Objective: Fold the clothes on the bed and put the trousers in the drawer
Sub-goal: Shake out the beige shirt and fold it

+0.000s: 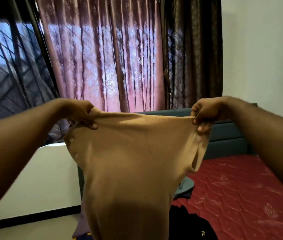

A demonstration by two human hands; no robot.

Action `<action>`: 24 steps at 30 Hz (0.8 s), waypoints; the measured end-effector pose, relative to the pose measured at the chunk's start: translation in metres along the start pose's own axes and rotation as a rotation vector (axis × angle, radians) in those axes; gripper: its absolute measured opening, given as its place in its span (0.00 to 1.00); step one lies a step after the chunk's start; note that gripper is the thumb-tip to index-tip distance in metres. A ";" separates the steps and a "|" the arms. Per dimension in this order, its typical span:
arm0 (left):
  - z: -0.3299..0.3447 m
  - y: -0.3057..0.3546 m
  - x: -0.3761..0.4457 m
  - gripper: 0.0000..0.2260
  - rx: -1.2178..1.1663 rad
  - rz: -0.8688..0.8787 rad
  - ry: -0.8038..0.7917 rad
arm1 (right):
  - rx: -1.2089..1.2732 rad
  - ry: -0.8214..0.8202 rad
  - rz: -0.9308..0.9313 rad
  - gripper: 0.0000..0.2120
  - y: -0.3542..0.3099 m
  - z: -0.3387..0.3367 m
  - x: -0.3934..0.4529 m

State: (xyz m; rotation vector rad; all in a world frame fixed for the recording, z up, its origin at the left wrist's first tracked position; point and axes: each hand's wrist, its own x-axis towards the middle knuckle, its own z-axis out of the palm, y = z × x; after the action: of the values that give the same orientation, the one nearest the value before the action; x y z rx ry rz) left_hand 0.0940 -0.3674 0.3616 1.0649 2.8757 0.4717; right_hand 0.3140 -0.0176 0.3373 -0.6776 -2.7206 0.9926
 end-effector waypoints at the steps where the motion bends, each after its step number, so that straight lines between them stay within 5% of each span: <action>1: 0.011 -0.004 0.022 0.08 0.061 -0.006 0.145 | 0.047 0.153 -0.028 0.08 0.004 0.010 0.020; 3: 0.027 -0.007 0.056 0.03 -0.028 0.015 0.434 | 0.102 0.454 -0.074 0.10 0.005 0.024 0.055; 5: 0.035 -0.003 0.075 0.08 -0.126 0.023 0.691 | 0.170 0.653 -0.105 0.12 0.003 0.024 0.078; 9: 0.022 0.023 0.089 0.09 -0.191 0.156 1.099 | 0.297 0.871 -0.186 0.10 -0.010 0.000 0.099; 11: 0.009 0.031 0.086 0.11 -0.209 0.212 1.150 | 0.306 0.954 -0.222 0.08 -0.020 -0.012 0.092; 15: -0.013 0.032 0.067 0.19 -0.026 0.276 0.989 | 0.267 0.956 -0.215 0.06 -0.024 -0.031 0.061; 18: -0.027 0.037 0.032 0.23 -0.061 0.333 0.853 | 0.315 0.750 -0.151 0.07 -0.024 -0.041 0.026; 24: -0.068 0.039 -0.029 0.20 -0.502 0.293 0.006 | 0.407 0.426 -0.022 0.11 -0.037 -0.066 -0.033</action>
State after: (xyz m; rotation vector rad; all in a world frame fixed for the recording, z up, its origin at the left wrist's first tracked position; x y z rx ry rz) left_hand 0.1311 -0.3766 0.4355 1.3682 2.3966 1.1333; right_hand 0.3499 -0.0204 0.4111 -0.6836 -2.0772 1.1889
